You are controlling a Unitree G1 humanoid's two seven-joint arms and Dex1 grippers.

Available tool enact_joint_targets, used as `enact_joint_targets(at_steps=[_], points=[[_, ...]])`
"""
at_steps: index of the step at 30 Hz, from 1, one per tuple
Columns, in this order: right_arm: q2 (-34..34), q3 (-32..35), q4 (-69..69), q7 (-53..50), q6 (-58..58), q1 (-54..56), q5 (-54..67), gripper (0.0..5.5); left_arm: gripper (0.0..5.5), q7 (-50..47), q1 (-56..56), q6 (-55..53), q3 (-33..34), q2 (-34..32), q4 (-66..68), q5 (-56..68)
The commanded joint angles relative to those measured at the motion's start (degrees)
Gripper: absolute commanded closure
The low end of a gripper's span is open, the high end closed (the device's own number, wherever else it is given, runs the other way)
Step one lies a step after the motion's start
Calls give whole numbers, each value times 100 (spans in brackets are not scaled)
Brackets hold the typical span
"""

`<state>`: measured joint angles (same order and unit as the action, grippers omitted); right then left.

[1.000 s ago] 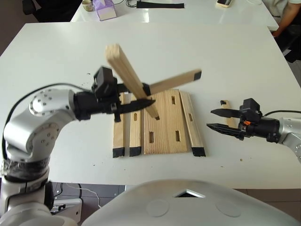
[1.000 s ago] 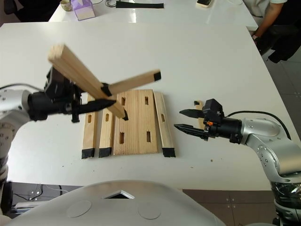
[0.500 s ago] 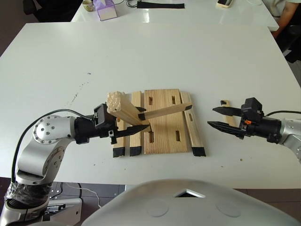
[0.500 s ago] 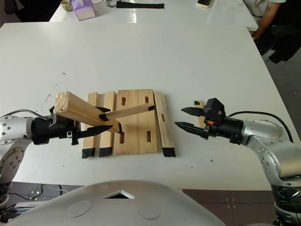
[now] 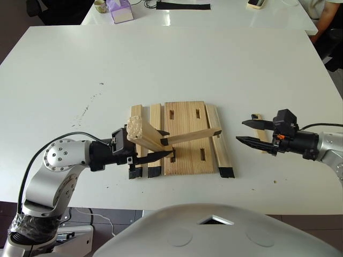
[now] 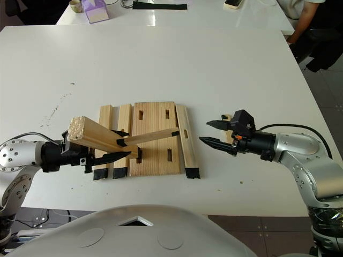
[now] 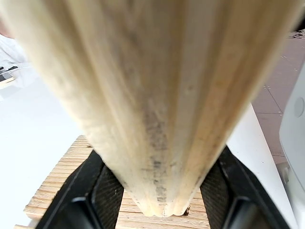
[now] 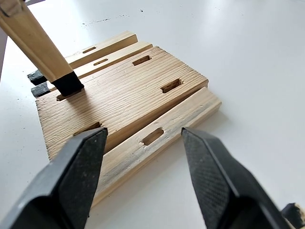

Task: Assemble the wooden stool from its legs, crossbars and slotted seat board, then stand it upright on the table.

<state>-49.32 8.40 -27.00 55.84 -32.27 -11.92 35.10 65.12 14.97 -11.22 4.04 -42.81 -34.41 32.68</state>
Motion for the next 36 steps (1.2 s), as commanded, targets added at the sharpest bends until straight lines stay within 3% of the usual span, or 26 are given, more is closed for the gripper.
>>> enact_joint_targets(at_steps=[1, 16, 23, 29, 36], points=[[41, -59, -19, -28, 21, 87, -55, 265, 345, 152, 100, 113, -82, -120, 18, -62], [31, -152, 31, -13, 66, 157, -118, 265, 345, 248, -102, 790, -495, -169, 676, -673], [46, -112, -26, -16, 84, 24, -158, 265, 345, 136, -210, 517, -484, -305, 1112, -767], [109, -156, -60, -71, 83, 15, -183, 265, 345, 156, -242, 667, -917, -421, 1277, -1270], [140, -287, -47, -57, 81, 102, -259, 265, 345, 92, -642, 28, -1331, -539, 1237, -1095]])
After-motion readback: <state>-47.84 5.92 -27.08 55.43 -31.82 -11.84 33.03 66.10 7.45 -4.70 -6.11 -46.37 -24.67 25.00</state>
